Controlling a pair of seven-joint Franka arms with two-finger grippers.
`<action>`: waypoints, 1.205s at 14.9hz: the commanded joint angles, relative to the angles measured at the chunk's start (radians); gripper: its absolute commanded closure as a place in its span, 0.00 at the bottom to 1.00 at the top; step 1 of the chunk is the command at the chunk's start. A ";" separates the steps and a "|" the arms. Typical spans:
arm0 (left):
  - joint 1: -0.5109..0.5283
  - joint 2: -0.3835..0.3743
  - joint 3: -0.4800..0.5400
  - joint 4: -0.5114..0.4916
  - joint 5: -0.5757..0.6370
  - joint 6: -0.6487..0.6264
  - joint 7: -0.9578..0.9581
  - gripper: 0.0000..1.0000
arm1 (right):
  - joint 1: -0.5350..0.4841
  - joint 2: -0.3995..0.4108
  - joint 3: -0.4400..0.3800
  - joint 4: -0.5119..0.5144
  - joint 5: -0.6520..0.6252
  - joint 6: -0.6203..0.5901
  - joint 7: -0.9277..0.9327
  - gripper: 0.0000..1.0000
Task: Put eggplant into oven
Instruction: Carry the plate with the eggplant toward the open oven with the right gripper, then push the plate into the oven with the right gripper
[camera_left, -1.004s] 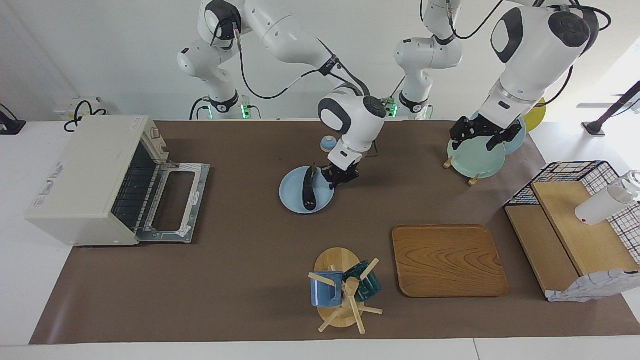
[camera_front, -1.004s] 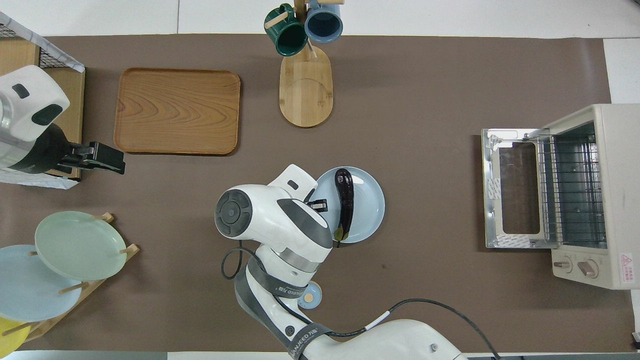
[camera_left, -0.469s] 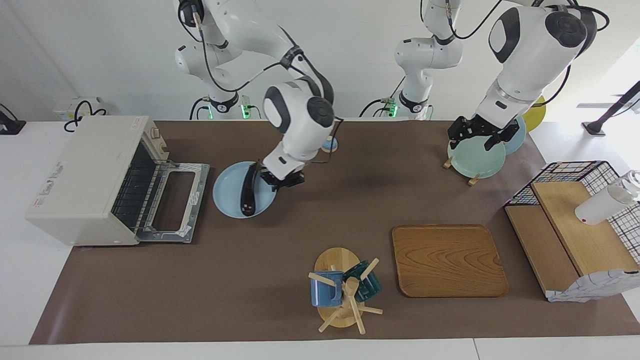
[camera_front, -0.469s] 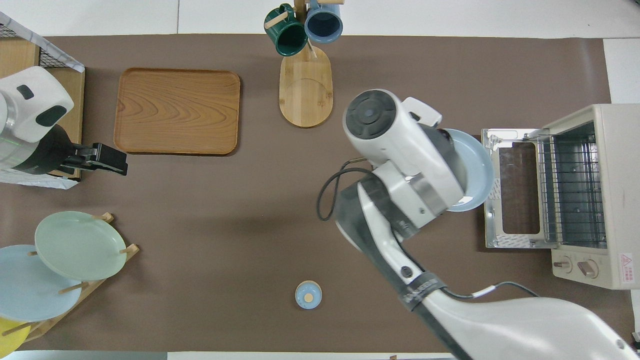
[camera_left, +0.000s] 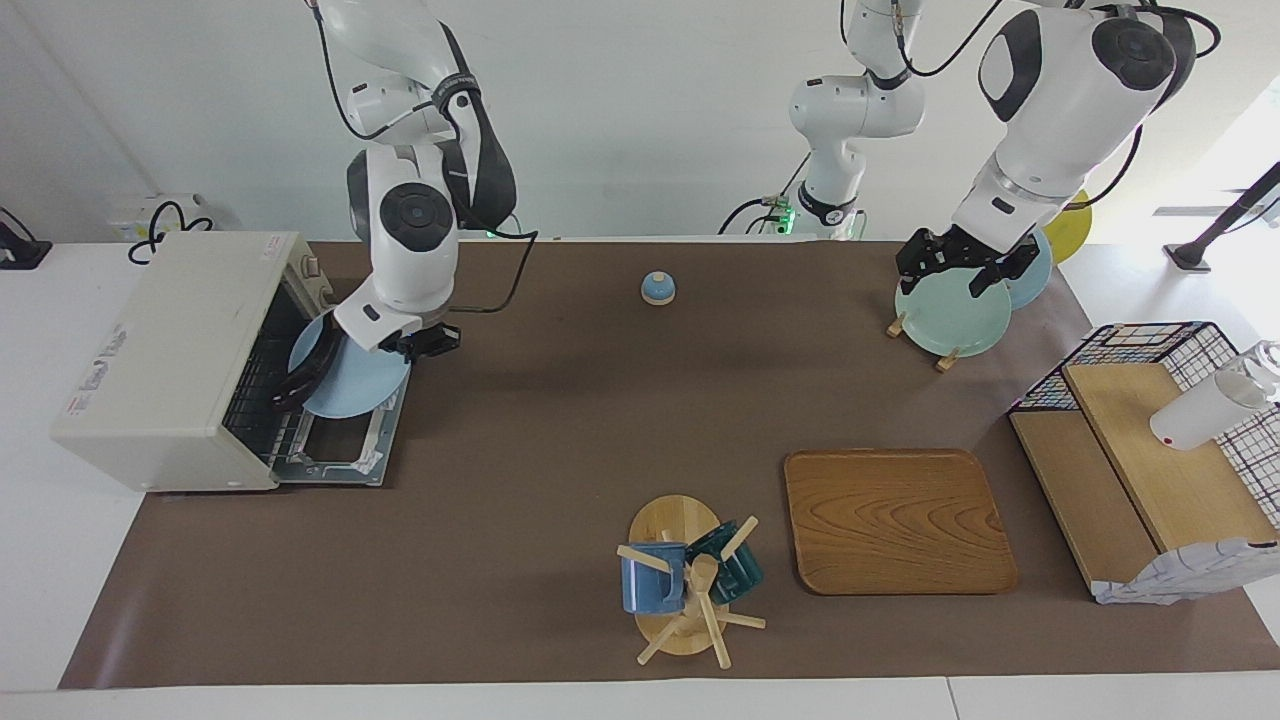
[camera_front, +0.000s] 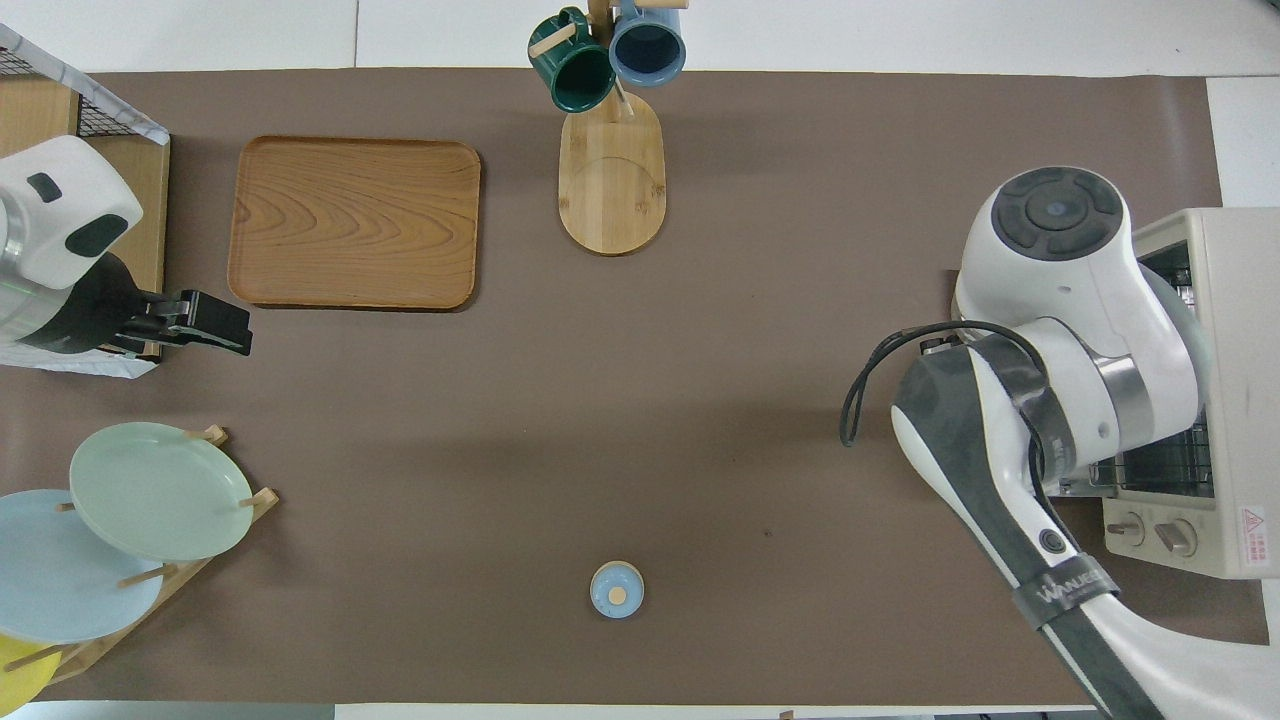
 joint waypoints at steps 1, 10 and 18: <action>0.000 -0.025 0.001 -0.020 0.022 -0.010 0.003 0.00 | -0.107 -0.039 0.015 -0.087 -0.017 0.079 -0.108 1.00; 0.000 -0.031 -0.005 -0.017 0.022 -0.019 0.003 0.00 | -0.244 -0.076 0.015 -0.227 -0.022 0.251 -0.268 1.00; 0.000 -0.031 -0.007 -0.013 0.021 -0.018 0.005 0.00 | -0.230 -0.065 0.018 -0.166 -0.002 0.195 -0.267 0.60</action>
